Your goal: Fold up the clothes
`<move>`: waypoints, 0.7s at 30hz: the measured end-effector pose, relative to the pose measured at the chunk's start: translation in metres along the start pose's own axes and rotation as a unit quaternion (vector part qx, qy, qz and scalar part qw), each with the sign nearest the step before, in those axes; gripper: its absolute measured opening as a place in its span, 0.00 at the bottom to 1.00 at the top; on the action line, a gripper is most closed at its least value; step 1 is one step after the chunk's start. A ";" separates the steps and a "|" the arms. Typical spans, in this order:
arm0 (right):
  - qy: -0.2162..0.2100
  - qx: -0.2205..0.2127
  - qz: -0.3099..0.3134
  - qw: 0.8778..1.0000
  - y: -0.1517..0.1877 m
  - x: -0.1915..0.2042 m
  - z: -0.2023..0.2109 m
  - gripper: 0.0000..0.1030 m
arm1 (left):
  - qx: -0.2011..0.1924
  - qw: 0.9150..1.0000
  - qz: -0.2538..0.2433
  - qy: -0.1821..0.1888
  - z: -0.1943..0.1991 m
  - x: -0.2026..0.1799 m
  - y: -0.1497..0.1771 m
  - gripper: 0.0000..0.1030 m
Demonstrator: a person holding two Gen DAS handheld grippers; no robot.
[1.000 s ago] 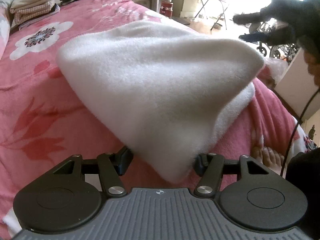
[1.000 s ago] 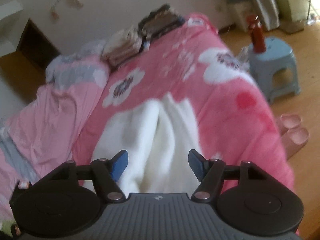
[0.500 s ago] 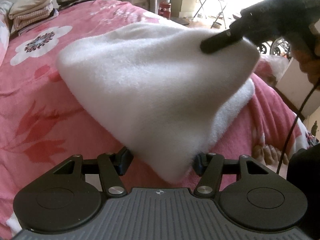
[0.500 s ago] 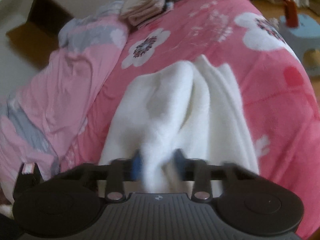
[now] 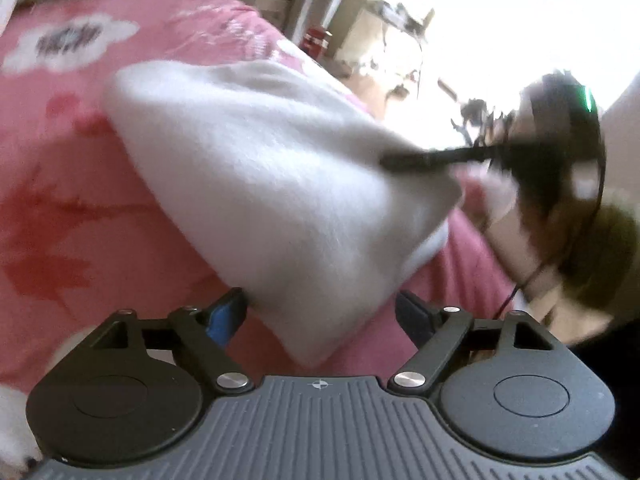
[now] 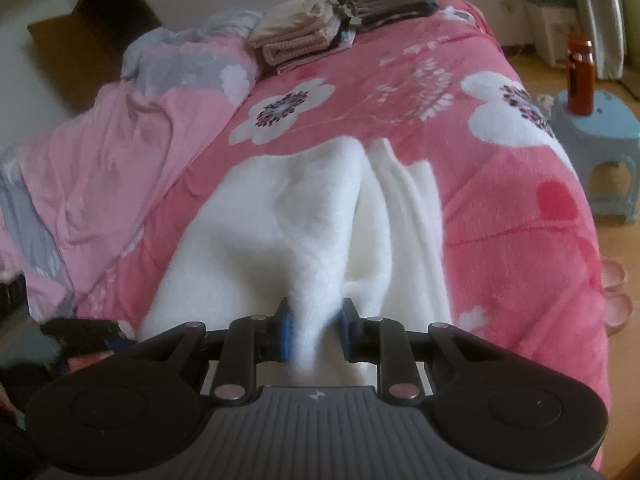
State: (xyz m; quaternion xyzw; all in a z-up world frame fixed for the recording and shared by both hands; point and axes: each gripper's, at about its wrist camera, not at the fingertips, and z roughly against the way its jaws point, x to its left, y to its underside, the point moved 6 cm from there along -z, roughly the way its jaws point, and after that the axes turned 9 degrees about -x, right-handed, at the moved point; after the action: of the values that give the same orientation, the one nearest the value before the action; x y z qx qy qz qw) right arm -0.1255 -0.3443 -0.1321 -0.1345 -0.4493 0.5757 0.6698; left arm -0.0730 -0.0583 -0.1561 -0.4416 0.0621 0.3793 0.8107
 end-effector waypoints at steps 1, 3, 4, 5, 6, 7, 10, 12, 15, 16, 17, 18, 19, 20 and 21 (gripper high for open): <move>-0.002 0.000 -0.003 1.000 0.000 -0.001 0.000 0.23 | -0.005 1.000 0.029 0.002 -0.001 0.006 -0.003 0.79; -0.004 -0.001 -0.011 1.000 0.001 -0.002 0.001 0.23 | -0.012 0.997 0.080 -0.007 -0.006 0.021 -0.009 0.78; -0.005 -0.002 -0.014 1.000 0.001 -0.002 0.000 0.23 | -0.011 0.995 0.102 -0.014 -0.010 0.029 -0.009 0.77; -0.005 -0.003 -0.017 1.000 0.002 -0.003 0.000 0.24 | -0.007 0.992 0.124 -0.017 -0.014 0.036 -0.008 0.78; -0.007 -0.003 -0.023 1.000 0.002 -0.004 0.000 0.24 | 0.000 0.989 0.149 -0.011 -0.019 0.040 -0.005 0.78; -0.008 -0.002 -0.030 1.000 0.003 -0.005 0.000 0.25 | 0.006 0.985 0.174 -0.006 -0.024 0.044 -0.002 0.78; -0.013 0.004 -0.055 0.998 0.002 -0.008 0.003 0.36 | 0.027 0.979 0.202 -0.008 -0.033 0.047 0.006 0.78; -0.009 0.004 -0.070 0.998 0.000 -0.012 0.009 0.46 | 0.028 0.979 0.200 -0.010 -0.034 0.046 0.006 0.78; -0.008 0.000 -0.100 0.995 -0.003 -0.022 0.019 0.56 | 0.029 0.980 0.198 -0.013 -0.034 0.045 0.006 0.77; -0.010 -0.001 -0.118 0.993 -0.003 -0.027 0.021 0.59 | 0.029 0.980 0.198 -0.014 -0.035 0.044 0.006 0.77; -0.012 -0.003 -0.136 0.991 -0.004 -0.033 0.023 0.61 | 0.029 0.980 0.197 -0.015 -0.035 0.044 0.007 0.77; -0.014 -0.004 -0.155 0.988 -0.005 -0.038 0.025 0.62 | 0.029 0.980 0.198 -0.015 -0.035 0.043 0.007 0.77; -0.014 -0.004 -0.173 0.985 -0.006 -0.044 0.026 0.64 | 0.029 0.980 0.198 -0.016 -0.036 0.043 0.005 0.77; -0.014 -0.003 -0.191 0.981 -0.006 -0.049 0.027 0.66 | 0.029 0.979 0.199 -0.016 -0.037 0.043 0.005 0.77; -0.013 0.000 -0.204 0.979 -0.006 -0.053 0.027 0.67 | 0.029 0.979 0.199 -0.016 -0.037 0.044 0.005 0.77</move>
State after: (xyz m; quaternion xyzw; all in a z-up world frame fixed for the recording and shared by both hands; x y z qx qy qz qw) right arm -0.1387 -0.4026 -0.1370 -0.0330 -0.4759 0.4286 0.7673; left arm -0.0365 -0.0609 -0.2007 -0.3907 0.1461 0.5381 0.7324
